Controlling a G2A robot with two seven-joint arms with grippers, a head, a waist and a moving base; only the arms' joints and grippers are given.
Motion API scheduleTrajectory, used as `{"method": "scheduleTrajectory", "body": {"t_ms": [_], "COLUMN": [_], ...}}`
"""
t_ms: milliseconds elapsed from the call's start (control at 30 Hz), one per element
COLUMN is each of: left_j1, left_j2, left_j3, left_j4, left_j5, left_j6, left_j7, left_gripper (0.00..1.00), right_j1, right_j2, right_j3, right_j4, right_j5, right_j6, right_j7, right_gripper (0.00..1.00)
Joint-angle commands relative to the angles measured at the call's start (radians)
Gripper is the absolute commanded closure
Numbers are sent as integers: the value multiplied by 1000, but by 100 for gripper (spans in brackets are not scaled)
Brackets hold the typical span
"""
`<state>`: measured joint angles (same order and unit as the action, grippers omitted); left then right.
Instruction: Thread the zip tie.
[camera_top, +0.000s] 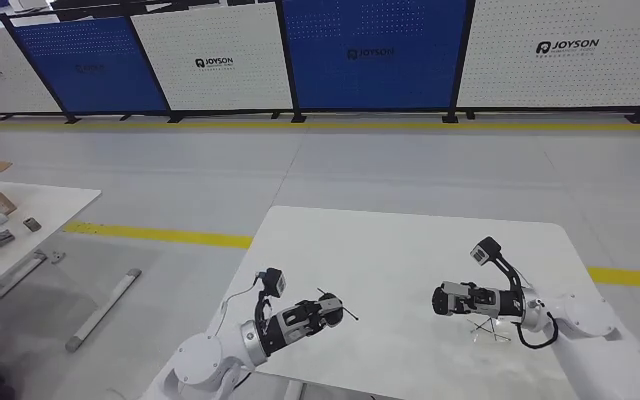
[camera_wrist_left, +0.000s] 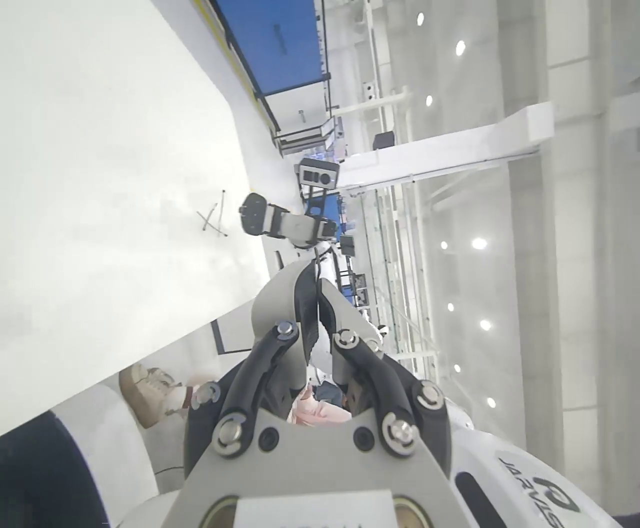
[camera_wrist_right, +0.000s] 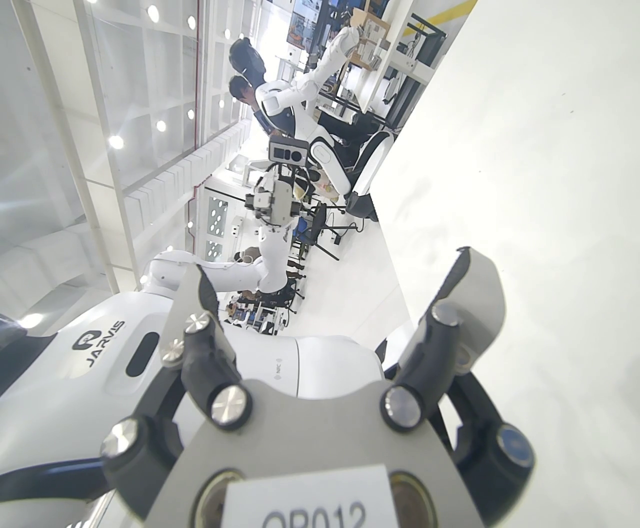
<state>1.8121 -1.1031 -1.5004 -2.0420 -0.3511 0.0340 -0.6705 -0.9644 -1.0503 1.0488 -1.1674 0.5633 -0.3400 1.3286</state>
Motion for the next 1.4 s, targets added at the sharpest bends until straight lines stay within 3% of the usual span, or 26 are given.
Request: {"method": "scheduleTrajectory", "body": {"t_ms": [0, 300, 367, 567, 633, 900, 1033, 1167, 1367], "left_j1": [-16, -19, -31, -98, -119, -121, -114, -86, -38], "left_j2": [2, 2, 1, -7, -9, -10, -11, -12, -12], "left_j3": [11, 14, 34, 127, 145, 150, 153, 122, 84], "left_j4": [23, 25, 48, 152, 174, 172, 125, 13, -113], "left_j5": [45, 43, 71, 143, 212, 206, 153, 63, -7], "left_j6": [3, 1, 22, 25, -5, -7, -30, -65, -80], "left_j7": [7, 12, 27, 106, 174, 179, 183, 218, 253], "left_gripper": [100, 100, 100, 100, 100, 100, 100, 100, 100], "right_j1": [0, 0, 0, 0, 0, 0, 0, 0, 0], "right_j2": [0, 0, 0, 0, 0, 0, 0, 0, 0], "right_j3": [0, 0, 0, 0, 0, 0, 0, 0, 0], "right_j4": [0, 0, 0, 0, 0, 0, 0, 0, 0], "right_j5": [0, 0, 0, 0, 0, 0, 0, 0, 0], "right_j6": [0, 0, 0, 0, 0, 0, 0, 0, 0], "right_j7": [0, 0, 0, 0, 0, 0, 0, 0, 0], "right_gripper": [0, 0, 0, 0, 0, 0, 0, 0, 0]}}
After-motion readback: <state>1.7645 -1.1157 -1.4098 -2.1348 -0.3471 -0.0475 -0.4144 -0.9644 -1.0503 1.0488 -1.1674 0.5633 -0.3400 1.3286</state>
